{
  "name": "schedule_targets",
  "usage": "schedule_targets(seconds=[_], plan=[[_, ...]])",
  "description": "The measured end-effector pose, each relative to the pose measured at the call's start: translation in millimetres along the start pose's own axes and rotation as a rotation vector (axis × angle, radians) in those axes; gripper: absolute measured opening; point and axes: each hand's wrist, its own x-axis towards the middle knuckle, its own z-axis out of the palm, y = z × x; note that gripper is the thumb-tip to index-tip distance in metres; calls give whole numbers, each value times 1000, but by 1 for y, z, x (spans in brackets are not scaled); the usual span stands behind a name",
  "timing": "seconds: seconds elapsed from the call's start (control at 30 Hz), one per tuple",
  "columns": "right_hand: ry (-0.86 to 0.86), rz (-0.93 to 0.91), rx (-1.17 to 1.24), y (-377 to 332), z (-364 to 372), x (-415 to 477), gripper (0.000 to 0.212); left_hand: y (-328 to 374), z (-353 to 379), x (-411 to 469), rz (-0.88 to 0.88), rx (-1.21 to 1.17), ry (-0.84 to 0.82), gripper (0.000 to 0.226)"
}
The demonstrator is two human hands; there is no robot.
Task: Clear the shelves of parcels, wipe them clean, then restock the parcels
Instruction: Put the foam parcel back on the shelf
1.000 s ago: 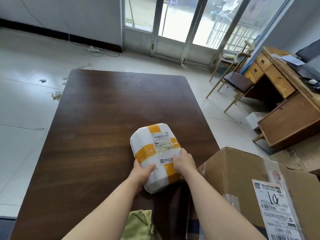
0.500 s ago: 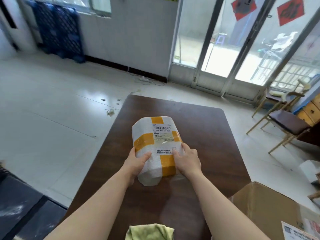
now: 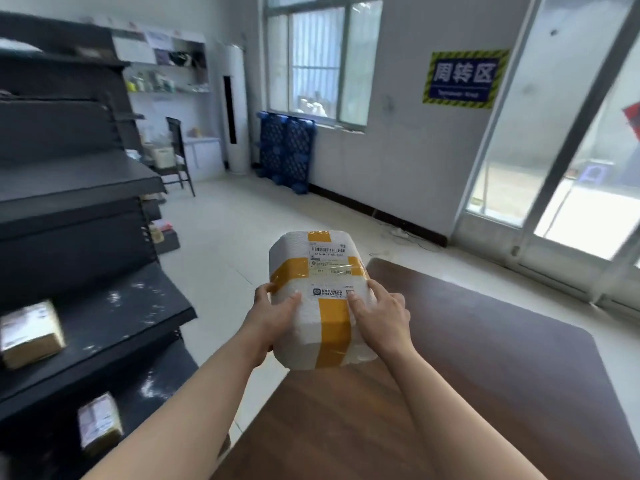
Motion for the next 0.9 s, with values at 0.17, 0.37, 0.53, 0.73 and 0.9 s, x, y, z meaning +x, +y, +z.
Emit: schedule_targets(seconds=[0.17,0.37,0.53,0.73,0.9], plan=[[-27,-129,28,-67,27,-11,61,25,-70,-21,69,-32,132,52],[-50,-247,48,-143,65,-38,61,42,-151,-56,113,-87,251,46],[-93,-335,117,-215,106,-81,59,55,-238,-92,204,-62,380,45],[-92,-449,166,-287,143,-126,62,70,-326,-134,287,-45,479,37],[-133,-513,199,-353,178,-163,62,76,-402,-167,355,-37,558,32]])
